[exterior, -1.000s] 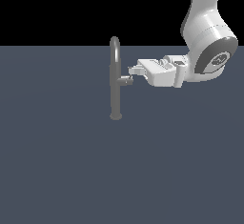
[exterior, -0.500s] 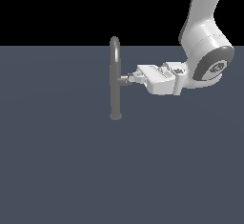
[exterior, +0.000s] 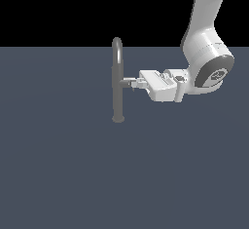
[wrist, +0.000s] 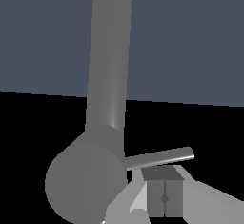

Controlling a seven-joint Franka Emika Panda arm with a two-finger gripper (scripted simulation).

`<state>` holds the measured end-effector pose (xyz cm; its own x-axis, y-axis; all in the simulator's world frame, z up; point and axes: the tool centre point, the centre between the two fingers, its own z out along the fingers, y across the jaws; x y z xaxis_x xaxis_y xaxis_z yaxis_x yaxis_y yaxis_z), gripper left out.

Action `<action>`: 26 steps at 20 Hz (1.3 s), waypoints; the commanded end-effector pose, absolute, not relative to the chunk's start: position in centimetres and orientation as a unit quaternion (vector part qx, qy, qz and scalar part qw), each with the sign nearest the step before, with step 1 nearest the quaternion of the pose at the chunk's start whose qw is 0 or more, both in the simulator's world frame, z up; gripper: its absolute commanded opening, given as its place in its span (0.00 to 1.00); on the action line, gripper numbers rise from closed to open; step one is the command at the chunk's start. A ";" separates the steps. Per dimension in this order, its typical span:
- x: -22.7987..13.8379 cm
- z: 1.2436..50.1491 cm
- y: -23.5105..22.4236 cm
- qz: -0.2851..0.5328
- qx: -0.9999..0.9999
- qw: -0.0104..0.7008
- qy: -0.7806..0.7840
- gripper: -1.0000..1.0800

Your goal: Turn on the faucet by rotating a designated handle.

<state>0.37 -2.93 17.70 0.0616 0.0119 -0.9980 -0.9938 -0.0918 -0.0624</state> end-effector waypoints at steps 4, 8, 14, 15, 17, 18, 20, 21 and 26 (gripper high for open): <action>1.0 15.4 -2.9 0.512 -0.529 0.489 0.468 0.00; 1.4 13.6 -2.8 0.515 -0.524 0.485 0.474 0.00; 1.0 16.8 -3.7 0.523 -0.534 0.489 0.450 0.00; 1.2 16.5 -3.6 0.522 -0.533 0.489 0.452 0.00; 1.7 15.8 -3.5 0.522 -0.531 0.488 0.456 0.00; 1.9 15.5 -3.4 0.522 -0.530 0.487 0.458 0.00; 2.4 14.8 -3.2 0.521 -0.528 0.486 0.462 0.00; 2.6 14.5 -3.2 0.521 -0.527 0.486 0.464 0.00; 3.6 12.9 -2.8 0.519 -0.523 0.483 0.473 0.00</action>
<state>2.83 -4.26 13.07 0.0078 0.0035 -1.0000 -0.9970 -0.0765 -0.0080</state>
